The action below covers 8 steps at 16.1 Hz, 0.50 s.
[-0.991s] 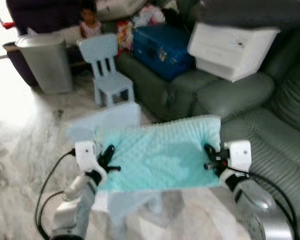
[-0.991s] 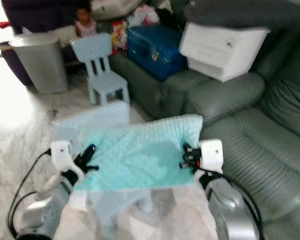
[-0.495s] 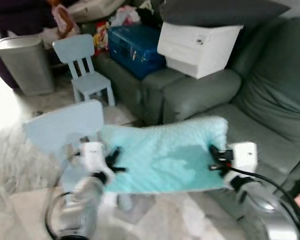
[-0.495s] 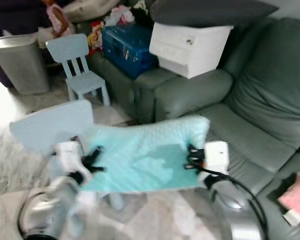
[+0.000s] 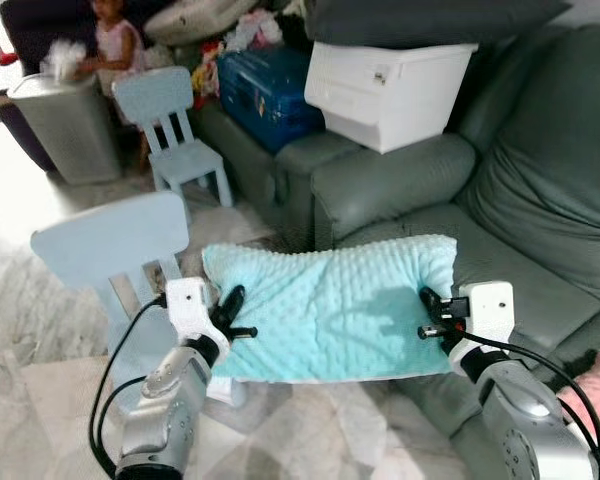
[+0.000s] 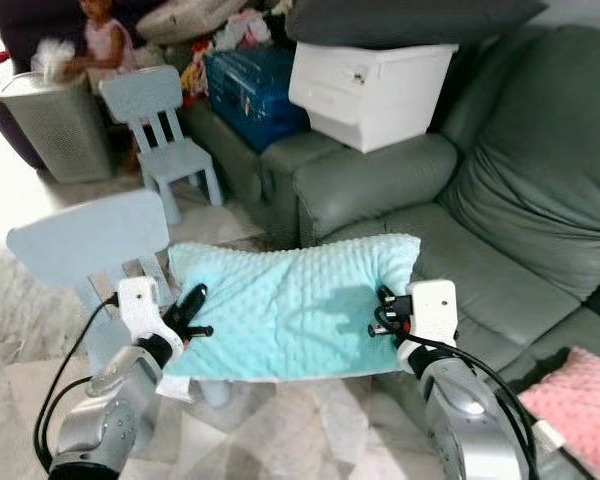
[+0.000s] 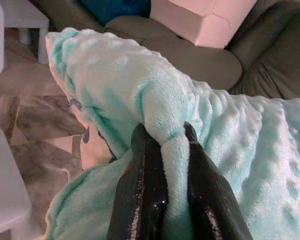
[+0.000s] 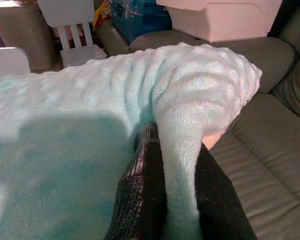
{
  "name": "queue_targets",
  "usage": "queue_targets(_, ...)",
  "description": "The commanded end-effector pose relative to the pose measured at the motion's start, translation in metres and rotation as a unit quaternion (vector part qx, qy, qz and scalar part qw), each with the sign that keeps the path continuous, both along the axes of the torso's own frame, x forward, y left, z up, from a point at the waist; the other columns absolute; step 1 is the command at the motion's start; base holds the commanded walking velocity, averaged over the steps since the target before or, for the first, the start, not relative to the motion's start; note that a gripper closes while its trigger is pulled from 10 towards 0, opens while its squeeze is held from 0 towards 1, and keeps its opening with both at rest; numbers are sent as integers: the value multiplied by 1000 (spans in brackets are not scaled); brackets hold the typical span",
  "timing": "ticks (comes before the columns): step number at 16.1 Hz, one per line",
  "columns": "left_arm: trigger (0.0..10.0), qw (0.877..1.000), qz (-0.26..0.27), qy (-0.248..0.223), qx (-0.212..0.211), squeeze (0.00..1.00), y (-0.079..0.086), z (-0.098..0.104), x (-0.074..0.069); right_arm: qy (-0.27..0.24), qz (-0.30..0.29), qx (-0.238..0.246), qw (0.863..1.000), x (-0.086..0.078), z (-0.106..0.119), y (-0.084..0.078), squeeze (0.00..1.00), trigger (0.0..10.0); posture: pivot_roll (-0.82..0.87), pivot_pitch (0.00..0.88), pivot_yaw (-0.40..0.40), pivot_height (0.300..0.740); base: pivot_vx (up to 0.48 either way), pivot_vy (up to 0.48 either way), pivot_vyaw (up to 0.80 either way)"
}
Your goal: Move the pillow to the sofa
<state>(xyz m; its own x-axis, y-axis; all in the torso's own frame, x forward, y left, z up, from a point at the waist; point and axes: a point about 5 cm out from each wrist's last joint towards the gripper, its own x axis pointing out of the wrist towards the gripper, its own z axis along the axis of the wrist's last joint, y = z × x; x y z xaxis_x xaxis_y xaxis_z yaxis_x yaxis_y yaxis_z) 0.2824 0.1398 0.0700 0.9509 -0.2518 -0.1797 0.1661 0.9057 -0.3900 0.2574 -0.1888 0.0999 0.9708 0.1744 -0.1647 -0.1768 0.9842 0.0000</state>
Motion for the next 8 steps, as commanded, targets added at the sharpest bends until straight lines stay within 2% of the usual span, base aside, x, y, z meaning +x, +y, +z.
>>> queue_targets(1, 10000, 1000, 4, -11, 0, 0, 5, 7, 5, -15, 2, 3, 1000, 3, 6, 3, 0, 10000, -224, 19, 9, 740, 0, 0, 0)
queue_targets(6, 10000, 1000, 4, -9, 0, 0, 7, 6, 5, -14, 1, 2, 1000, 4, 6, 4, 0, 10000, -222, 16, 12, 740, 0, 0, 0)
queue_targets(8, 10000, 1000, 3, -4, 5, 0, 7, 4, 5, -12, -1, 5, 1000, 4, 5, 5, 0, 10000, -222, 13, 13, 740, 0, 0, -800)
